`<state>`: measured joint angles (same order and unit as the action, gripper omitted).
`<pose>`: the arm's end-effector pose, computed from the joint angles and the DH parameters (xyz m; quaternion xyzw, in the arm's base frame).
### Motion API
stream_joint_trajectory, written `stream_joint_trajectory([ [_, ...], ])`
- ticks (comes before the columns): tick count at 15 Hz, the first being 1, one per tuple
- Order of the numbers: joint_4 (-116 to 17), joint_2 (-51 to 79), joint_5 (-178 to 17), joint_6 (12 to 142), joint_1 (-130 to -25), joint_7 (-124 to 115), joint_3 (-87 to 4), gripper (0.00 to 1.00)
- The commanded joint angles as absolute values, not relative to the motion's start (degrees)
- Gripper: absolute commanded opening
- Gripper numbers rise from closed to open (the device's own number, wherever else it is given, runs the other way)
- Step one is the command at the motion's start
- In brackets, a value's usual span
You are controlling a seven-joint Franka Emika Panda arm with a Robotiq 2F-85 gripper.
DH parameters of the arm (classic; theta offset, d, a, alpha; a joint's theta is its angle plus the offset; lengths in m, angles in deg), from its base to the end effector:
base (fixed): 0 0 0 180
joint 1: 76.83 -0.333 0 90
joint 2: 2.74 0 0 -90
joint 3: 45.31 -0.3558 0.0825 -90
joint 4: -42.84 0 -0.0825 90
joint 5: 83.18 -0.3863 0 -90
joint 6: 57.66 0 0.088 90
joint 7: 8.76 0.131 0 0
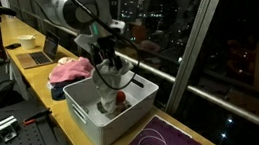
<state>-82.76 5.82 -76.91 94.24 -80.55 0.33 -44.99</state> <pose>0.5917 0.0370 0.3646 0.9875 -0.0052 0.1567 0.0164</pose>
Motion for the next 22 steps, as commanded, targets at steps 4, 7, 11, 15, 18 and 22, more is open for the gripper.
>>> stream_joint_trajectory([
  [4, -78.37, -7.74, -73.96, 82.2, -84.2, 2.5, -51.01, 0.0],
  [7, -72.34, -8.83, -71.85, 75.43, -86.69, 4.33, -56.02, 0.0],
  [11, -61.42, -4.14, -68.4, 66.41, -90.76, 8.37, -62.73, 0.0],
  [15, -56.51, 2.54, -65.68, 63.34, -94.92, 11.52, -66.22, 0.0],
  [18, -55.88, 6.2, -65.4, 62.83, -97.34, 12.13, -65.53, 0.26],
  [22, -56.36, 8.54, -67.22, 63.16, -97.55, 11.19, -63.49, 0.44],
])
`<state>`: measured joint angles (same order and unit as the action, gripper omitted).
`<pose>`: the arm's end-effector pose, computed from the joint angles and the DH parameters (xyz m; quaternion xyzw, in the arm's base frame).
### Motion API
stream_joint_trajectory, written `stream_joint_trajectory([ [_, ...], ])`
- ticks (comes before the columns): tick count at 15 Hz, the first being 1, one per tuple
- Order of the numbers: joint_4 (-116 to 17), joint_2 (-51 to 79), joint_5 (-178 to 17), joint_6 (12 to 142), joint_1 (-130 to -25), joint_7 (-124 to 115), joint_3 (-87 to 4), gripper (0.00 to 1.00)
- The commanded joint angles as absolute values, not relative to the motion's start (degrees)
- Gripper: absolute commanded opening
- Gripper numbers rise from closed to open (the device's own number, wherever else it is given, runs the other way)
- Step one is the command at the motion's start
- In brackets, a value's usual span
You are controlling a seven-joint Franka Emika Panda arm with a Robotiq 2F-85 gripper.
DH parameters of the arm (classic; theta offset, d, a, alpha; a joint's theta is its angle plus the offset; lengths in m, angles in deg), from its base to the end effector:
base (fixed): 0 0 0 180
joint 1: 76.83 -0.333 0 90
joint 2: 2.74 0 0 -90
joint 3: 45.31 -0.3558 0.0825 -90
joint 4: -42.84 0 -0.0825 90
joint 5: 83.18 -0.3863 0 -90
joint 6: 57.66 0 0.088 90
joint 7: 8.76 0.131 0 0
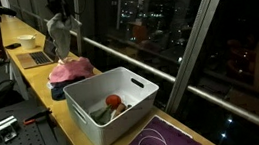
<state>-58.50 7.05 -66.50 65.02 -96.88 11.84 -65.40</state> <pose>0.5119 0.3910 0.5043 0.9630 0.2263 0.1428 0.0336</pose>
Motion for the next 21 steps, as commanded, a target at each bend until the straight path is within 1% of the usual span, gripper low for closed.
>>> stream_joint_trajectory([
  [1, -56.3, 8.84, -67.63, 63.08, -97.36, 11.01, -62.97, 0.5],
  [4, -57.46, 8.18, -68.26, 63.79, -96.39, 10.78, -61.08, 0.71],
  [7, -59.83, 7.13, -68.54, 65.2, -94.53, 9.88, -58.82, 0.95],
  [8, -60.69, 6.91, -68.53, 65.82, -93.75, 9.44, -58.07, 0.99],
  [9, -61.52, 6.98, -68.41, 66.59, -92.98, 9.09, -57.33, 1.0],
  [15, -66.67, 7.59, -67.72, 72.23, -87.49, 5.55, -52.7, 1.0],
  [21, -69.05, 11.95, -68.61, 80.83, -83.12, 1.94, -49.05, 1.0],
])
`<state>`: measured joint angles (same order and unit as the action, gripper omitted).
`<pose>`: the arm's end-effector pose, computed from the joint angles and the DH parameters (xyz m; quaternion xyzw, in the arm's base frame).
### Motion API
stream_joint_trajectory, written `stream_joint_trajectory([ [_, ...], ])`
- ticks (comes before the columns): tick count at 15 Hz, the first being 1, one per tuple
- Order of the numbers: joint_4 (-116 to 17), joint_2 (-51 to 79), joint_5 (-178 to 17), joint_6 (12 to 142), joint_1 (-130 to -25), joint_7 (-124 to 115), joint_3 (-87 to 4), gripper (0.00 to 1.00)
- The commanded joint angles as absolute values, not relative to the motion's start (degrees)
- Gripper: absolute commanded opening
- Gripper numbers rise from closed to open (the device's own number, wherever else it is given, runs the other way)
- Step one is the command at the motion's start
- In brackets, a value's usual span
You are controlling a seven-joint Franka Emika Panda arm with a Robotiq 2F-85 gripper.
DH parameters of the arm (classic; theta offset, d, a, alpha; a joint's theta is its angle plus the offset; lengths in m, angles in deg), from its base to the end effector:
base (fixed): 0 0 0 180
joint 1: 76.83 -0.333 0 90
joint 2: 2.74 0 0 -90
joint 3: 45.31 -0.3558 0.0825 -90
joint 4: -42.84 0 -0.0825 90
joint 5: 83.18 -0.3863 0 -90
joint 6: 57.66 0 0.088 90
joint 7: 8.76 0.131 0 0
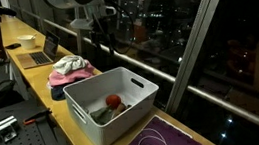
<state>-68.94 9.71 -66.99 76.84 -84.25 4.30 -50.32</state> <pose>0.6212 0.1252 0.4017 0.9876 0.0820 0.1095 0.0775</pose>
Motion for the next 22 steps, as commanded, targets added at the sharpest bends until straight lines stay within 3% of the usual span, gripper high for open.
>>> stream_joint_trajectory([
  [1, -68.94, 13.09, -68.82, 82.14, -82.69, 1.55, -48.65, 1.0],
  [12, -67.62, 26.99, -74.53, 91.97, -80.97, -1.43, -46.53, 1.0],
  [22, -62.03, 34.41, -75.5, 91.29, -80.64, -2.72, -44.14, 1.0],
])
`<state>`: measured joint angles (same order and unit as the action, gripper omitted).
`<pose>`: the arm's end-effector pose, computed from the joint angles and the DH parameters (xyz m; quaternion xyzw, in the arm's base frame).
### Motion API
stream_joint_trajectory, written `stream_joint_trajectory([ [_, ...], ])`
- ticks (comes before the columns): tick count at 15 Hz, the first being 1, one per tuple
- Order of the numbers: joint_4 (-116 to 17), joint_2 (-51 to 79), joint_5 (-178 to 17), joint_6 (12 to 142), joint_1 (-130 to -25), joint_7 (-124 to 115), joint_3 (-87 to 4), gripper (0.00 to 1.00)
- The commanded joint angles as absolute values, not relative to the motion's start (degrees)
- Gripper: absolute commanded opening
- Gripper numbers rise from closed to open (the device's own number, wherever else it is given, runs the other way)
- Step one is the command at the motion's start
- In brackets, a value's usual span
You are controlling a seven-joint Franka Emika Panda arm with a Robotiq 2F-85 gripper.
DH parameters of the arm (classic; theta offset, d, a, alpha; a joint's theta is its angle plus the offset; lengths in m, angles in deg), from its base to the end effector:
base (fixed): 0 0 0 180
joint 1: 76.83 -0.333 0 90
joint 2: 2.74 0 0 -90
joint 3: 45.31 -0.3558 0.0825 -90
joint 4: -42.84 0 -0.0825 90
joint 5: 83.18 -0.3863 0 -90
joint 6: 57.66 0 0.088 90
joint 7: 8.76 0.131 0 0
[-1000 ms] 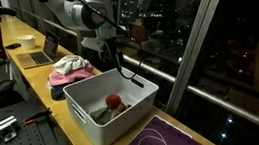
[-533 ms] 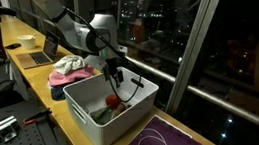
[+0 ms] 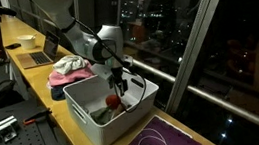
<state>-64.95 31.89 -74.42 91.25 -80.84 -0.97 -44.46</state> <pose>0.6721 0.0390 0.2028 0.9970 0.0244 0.0605 0.0416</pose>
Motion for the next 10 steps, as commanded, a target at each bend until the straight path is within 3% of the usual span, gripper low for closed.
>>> stream_joint_trajectory([
  [1, -61.53, 35.2, -75.58, 91.26, -80.62, -2.81, -44.16, 1.0],
  [7, -59.46, 39.07, -76.22, 91.22, -80.41, -3.0, -44.46, 1.0],
  [8, -59.34, 39.49, -76.3, 91.25, -80.4, -3.0, -44.49, 0.96],
  [9, -59.26, 39.87, -76.39, 91.29, -80.38, -2.94, -44.5, 0.72],
  [10, -59.29, 40.14, -76.47, 91.36, -80.33, -2.97, -44.51, 0.71],
])
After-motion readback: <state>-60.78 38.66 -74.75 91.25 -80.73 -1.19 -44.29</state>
